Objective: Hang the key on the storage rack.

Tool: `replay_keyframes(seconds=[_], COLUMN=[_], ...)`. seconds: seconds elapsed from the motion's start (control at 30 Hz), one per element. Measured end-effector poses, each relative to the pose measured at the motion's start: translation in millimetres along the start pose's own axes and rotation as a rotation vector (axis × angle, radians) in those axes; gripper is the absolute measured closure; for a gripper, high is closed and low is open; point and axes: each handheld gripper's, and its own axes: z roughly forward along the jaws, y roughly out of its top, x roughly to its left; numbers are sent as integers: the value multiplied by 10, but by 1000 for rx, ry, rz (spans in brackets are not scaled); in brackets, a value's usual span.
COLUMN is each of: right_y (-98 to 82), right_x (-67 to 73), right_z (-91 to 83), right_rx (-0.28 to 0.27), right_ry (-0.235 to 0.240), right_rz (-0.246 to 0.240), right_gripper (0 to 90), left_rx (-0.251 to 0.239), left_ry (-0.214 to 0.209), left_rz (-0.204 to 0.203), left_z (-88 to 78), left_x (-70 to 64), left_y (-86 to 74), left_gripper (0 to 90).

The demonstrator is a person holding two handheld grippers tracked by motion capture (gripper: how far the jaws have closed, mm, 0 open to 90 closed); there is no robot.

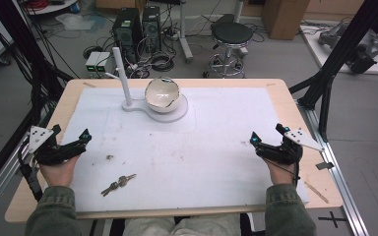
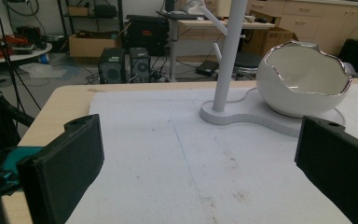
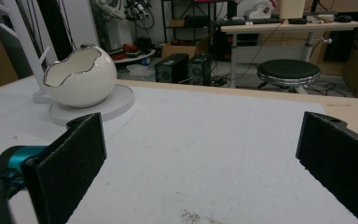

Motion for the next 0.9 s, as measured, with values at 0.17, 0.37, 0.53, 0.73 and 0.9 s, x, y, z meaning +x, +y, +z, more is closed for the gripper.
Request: replay_keyframes(seconds=[0.17, 0.37, 0.53, 0.73, 0.9], right_y=[-2, -5, -12, -16, -17], right_x=[-2, 8, 24, 31, 33], right_z=[9, 17, 32, 40, 41], right_rx=[2, 4, 17, 20, 25], right_ry=[1, 8, 9, 13, 13], right_rz=[0, -6, -11, -23, -18], right_gripper=[5, 4, 4, 4, 4], left_rx=[5, 7, 22, 44, 53], left_ry=[-7, -5, -17, -46, -64], left_rz=[1, -11, -7, 18, 22], left_z=[4, -4, 1, 17, 18], left_x=[-1, 1, -9, -69, -99], left_y=[-5, -1, 5, 32, 45], left_gripper=[17, 17, 17, 17, 17])
